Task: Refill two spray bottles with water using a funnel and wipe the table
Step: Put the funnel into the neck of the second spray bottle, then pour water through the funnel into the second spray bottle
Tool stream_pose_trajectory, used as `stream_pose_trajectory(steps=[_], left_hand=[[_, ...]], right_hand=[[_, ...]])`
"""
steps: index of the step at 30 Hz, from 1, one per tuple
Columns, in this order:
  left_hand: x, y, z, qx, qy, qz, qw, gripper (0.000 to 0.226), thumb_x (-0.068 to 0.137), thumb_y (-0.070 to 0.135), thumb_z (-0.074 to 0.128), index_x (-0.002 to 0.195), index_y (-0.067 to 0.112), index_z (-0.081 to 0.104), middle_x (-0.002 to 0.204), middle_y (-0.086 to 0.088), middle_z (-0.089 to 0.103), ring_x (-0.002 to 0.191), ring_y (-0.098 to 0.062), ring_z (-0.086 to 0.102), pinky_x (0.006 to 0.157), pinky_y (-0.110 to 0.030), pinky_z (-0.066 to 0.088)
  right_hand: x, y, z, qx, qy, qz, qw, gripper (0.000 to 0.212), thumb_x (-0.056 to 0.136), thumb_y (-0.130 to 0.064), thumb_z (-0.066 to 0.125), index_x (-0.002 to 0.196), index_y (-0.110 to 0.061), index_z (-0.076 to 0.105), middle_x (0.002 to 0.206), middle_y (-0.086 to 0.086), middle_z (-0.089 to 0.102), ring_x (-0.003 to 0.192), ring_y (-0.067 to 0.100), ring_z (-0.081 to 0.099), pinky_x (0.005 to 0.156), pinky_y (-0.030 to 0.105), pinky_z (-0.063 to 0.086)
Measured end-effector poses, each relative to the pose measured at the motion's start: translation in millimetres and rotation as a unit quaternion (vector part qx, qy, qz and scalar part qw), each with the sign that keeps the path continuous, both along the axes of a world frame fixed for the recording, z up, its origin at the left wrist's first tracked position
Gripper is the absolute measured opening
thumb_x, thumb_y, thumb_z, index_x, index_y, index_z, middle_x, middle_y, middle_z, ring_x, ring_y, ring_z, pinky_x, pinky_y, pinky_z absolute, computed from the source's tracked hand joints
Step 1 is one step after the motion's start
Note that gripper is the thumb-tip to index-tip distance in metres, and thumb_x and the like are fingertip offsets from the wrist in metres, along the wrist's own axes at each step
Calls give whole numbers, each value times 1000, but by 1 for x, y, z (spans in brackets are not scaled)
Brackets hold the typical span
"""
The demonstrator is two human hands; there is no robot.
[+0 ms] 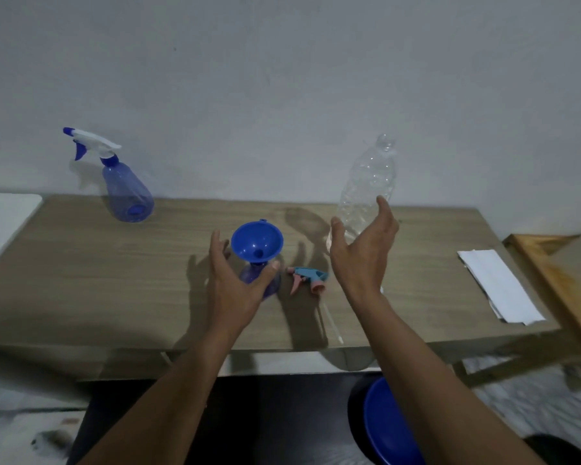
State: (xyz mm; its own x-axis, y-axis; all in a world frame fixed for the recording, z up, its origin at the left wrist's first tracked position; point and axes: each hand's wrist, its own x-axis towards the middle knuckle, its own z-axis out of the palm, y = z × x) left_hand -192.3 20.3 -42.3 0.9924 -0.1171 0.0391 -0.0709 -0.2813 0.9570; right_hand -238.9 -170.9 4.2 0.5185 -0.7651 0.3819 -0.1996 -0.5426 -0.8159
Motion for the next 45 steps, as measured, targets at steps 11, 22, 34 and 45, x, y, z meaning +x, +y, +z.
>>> stream_pose_trajectory(steps=[11,22,34,45], left_hand=[[7,-13,11,13,-6,-20,1000,114,56,79,72,151,47,18,145,14,49,127,-13,55,102,-40,47],[14,-20,13,1,-50,-3,999,67,72,31,89,123,42,46,97,46,59,91,25,57,66,9,36],[17,-17,17,-35,-20,-32,999,78,68,32,91,134,37,49,115,20,63,99,19,58,69,5,41],[23,-8,7,-44,-23,-43,998,74,62,53,88,126,47,51,110,20,67,96,5,65,79,-23,53]], right_hand=[[51,-60,-55,156,5,-11,988,105,79,-38,84,158,-17,18,157,9,37,143,27,39,114,39,38],[64,-84,-64,73,-38,26,996,96,79,-28,79,151,-32,16,142,8,49,119,24,56,98,43,51],[26,-121,38,-140,80,275,948,128,79,-24,86,152,-59,-14,125,6,49,101,16,61,88,37,51],[-30,-112,102,-251,319,437,803,129,71,-43,88,151,-62,-11,119,1,59,98,9,65,87,34,54]])
